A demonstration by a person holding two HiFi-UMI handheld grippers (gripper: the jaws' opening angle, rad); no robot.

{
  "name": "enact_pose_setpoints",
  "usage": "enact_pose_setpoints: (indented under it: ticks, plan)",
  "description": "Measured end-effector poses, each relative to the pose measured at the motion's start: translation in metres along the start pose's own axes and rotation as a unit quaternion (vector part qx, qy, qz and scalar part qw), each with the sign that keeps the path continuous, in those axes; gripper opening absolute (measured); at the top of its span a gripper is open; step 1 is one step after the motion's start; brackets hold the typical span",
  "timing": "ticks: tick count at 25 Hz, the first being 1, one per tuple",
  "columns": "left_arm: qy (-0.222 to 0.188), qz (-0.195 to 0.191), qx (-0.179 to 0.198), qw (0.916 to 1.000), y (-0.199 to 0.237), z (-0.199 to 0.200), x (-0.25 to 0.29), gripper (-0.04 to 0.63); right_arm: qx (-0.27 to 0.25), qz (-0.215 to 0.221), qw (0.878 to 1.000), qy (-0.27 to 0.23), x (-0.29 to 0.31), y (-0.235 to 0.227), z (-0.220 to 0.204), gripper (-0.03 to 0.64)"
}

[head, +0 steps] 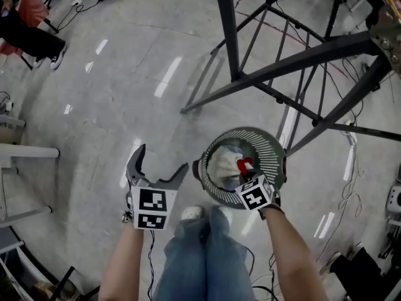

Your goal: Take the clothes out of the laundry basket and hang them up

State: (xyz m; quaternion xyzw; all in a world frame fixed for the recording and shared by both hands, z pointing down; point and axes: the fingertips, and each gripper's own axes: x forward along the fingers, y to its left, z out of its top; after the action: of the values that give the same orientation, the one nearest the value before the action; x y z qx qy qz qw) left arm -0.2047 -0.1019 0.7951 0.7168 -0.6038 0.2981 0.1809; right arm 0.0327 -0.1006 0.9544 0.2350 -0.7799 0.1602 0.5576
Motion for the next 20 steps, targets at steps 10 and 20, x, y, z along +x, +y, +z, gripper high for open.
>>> enact_pose_setpoints:
  ticks: [10,20]
  plan:
    - [0.002,-0.018,-0.008,0.9998,-0.016,0.082,-0.09,0.495,0.002,0.005,1.0,-0.002,-0.144,0.01,0.027,0.011]
    - [-0.013,-0.046,0.014,0.9987,-0.036,0.166,-0.166,0.488,-0.01,-0.015,0.997,-0.078,-0.311,0.012,0.082,0.011]
